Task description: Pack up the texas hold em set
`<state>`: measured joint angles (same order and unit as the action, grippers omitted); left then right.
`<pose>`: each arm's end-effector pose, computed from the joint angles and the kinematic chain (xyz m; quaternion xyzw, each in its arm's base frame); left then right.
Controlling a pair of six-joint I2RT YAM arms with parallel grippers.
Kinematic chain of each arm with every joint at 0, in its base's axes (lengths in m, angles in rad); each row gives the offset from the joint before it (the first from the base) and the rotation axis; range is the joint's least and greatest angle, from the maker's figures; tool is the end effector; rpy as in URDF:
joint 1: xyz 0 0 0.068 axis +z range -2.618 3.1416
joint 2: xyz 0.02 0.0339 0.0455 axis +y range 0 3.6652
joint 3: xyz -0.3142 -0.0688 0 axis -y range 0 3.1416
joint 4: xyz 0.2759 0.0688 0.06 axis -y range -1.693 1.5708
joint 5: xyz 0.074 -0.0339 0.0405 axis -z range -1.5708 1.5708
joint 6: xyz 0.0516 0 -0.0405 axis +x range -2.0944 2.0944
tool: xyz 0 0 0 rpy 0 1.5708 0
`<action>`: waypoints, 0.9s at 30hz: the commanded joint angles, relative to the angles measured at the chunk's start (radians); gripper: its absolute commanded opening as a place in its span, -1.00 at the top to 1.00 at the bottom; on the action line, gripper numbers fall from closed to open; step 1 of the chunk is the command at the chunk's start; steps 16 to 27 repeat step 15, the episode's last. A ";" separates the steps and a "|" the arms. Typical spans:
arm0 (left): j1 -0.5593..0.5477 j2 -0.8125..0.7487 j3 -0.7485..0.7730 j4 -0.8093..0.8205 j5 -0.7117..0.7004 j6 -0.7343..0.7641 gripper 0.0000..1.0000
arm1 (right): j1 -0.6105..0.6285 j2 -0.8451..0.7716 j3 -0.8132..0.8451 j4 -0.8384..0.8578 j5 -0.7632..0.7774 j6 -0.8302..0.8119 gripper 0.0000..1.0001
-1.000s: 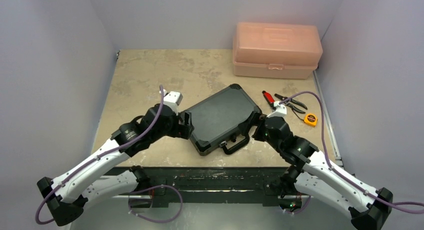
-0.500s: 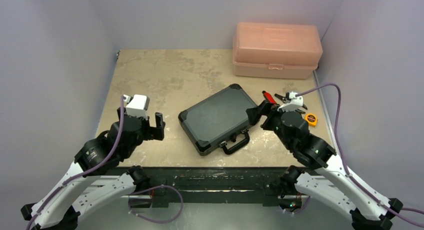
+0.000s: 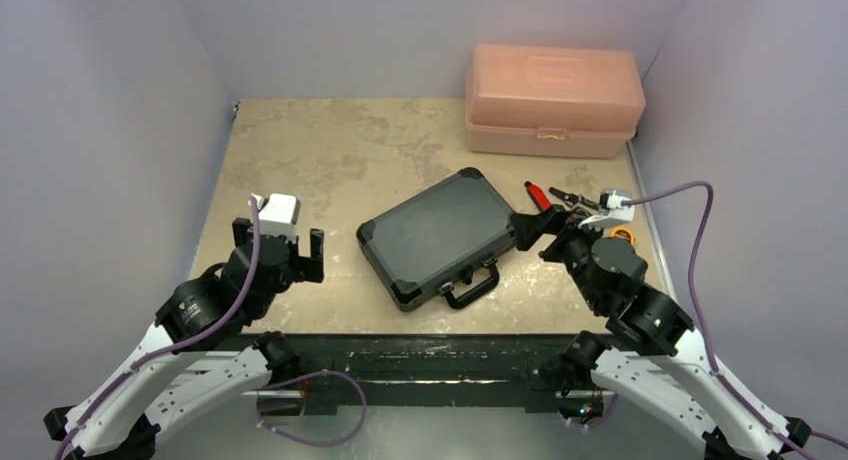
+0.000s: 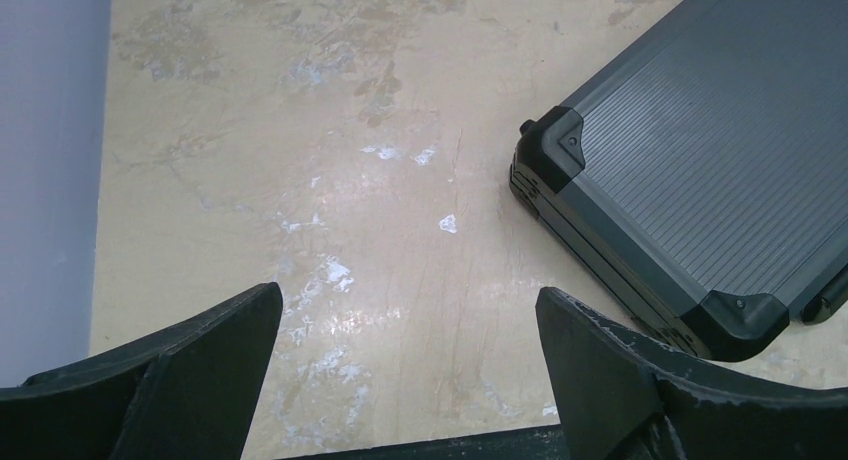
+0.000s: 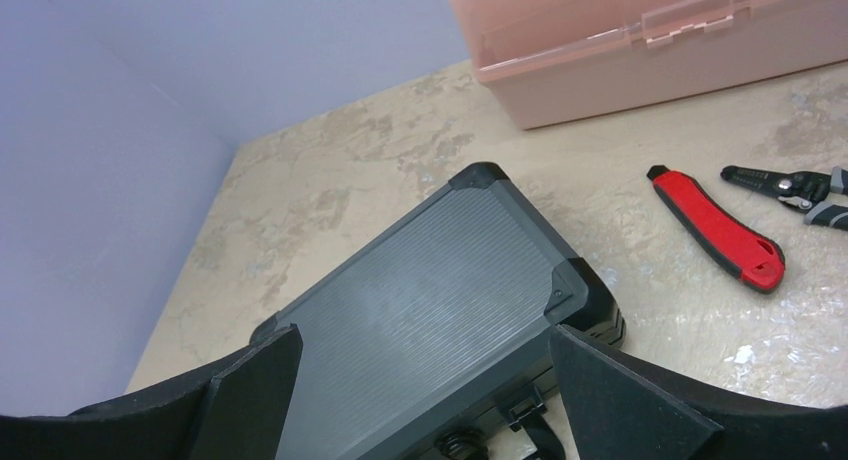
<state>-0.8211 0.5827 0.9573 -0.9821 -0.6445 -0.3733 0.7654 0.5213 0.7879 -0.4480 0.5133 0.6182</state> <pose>0.0820 -0.0426 0.3774 0.0436 0.8522 -0.0150 0.5212 0.1004 0.0613 0.3791 0.1074 0.7530 0.2448 0.6012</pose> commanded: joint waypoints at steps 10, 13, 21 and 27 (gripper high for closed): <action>-0.003 -0.001 -0.002 0.016 -0.029 0.026 -1.00 | -0.004 -0.019 -0.012 0.052 -0.006 -0.071 -0.98; -0.003 -0.004 -0.002 0.016 -0.031 0.027 -1.00 | -0.004 -0.023 -0.010 0.052 0.001 -0.068 -0.98; -0.003 -0.005 -0.003 0.017 -0.032 0.028 -1.00 | -0.004 -0.051 -0.034 0.080 0.008 -0.072 -0.98; -0.003 -0.005 -0.003 0.017 -0.032 0.028 -1.00 | -0.004 -0.051 -0.034 0.080 0.008 -0.072 -0.98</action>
